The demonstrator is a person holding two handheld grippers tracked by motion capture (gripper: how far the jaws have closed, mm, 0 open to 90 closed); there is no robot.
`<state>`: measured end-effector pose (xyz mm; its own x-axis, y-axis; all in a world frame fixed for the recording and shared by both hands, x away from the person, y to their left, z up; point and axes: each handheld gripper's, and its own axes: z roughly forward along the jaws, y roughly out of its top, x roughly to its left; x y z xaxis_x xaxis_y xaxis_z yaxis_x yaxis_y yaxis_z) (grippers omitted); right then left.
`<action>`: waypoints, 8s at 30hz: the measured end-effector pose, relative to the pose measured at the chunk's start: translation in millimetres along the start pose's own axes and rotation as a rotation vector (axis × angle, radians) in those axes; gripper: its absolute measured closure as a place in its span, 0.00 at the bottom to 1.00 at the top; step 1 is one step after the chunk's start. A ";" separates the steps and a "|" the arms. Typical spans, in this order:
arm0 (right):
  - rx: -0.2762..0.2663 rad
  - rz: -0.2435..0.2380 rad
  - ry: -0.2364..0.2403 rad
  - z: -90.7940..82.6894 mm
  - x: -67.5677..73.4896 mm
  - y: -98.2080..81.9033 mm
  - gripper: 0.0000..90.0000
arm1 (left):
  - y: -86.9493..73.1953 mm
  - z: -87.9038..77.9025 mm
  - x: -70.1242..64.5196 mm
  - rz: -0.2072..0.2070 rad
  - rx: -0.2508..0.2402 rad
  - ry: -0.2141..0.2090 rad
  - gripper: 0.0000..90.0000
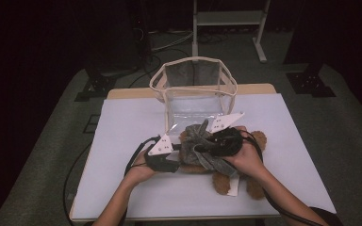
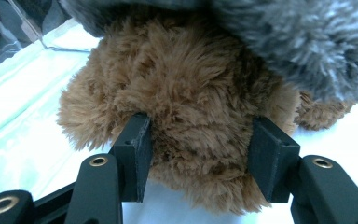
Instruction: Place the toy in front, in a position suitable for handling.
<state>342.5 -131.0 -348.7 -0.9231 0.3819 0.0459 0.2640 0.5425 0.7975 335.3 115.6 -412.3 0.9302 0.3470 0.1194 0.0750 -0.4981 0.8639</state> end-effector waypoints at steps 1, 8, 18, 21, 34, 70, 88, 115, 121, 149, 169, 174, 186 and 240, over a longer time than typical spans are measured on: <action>0.008 0.005 -0.002 -2.1 0.4 -3.6 0.82 | 0.3 -0.2 0.2 -0.001 0.001 0.001 0.51; 0.033 -0.014 -0.024 -16.2 9.8 -33.3 0.82 | 3.1 3.0 0.7 -0.020 -0.015 0.001 0.51; -0.017 -0.011 0.026 4.6 1.8 0.4 0.82 | 1.7 4.7 -3.9 -0.004 -0.006 -0.030 0.51; -0.020 0.014 -0.006 -0.5 -9.6 5.1 0.82 | 1.7 4.3 -4.7 0.013 0.003 -0.037 0.50; 0.020 0.074 0.026 -9.5 -19.3 -18.9 0.83 | 10.9 5.0 -11.8 0.050 -0.003 -0.043 0.37; 0.140 0.100 0.121 3.1 -34.9 2.3 0.83 | 7.3 0.3 -21.4 0.126 0.070 -0.169 0.38; -0.051 0.164 -0.002 -133.7 -49.1 -36.7 0.83 | 10.4 0.1 -19.2 0.118 0.075 -0.169 0.35; 0.141 0.160 0.144 -39.5 -60.0 -48.1 0.82 | 21.8 -7.8 -10.9 0.110 0.035 -0.116 0.30; 0.092 0.123 0.133 -47.2 -35.8 -61.3 0.83 | 29.8 3.2 -19.4 0.132 0.055 -0.162 0.35; 0.006 0.070 0.047 -72.8 -23.5 -57.5 0.83 | 36.8 4.0 -24.4 0.125 0.062 -0.186 0.33; -0.021 0.106 0.102 -60.0 4.1 -93.5 0.83 | 20.7 19.3 -29.0 -0.011 0.110 -0.271 0.00; -0.042 0.121 0.100 -60.5 2.0 -94.6 0.83 | 26.5 12.6 -30.0 0.092 0.118 -0.206 0.26; -0.034 0.066 0.066 -37.5 -14.1 -54.9 0.83 | 31.0 -14.9 -9.5 0.191 0.192 -0.036 0.38; 0.008 0.068 0.041 -91.1 -11.9 -75.5 0.82 | 14.7 -22.2 -17.7 0.090 0.100 -0.174 0.31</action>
<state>308.1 -244.7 -354.6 -0.9136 0.3870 0.1249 0.3288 0.5224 0.7868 312.0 119.8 -390.9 0.9821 0.1595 0.1004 0.0158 -0.6005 0.7995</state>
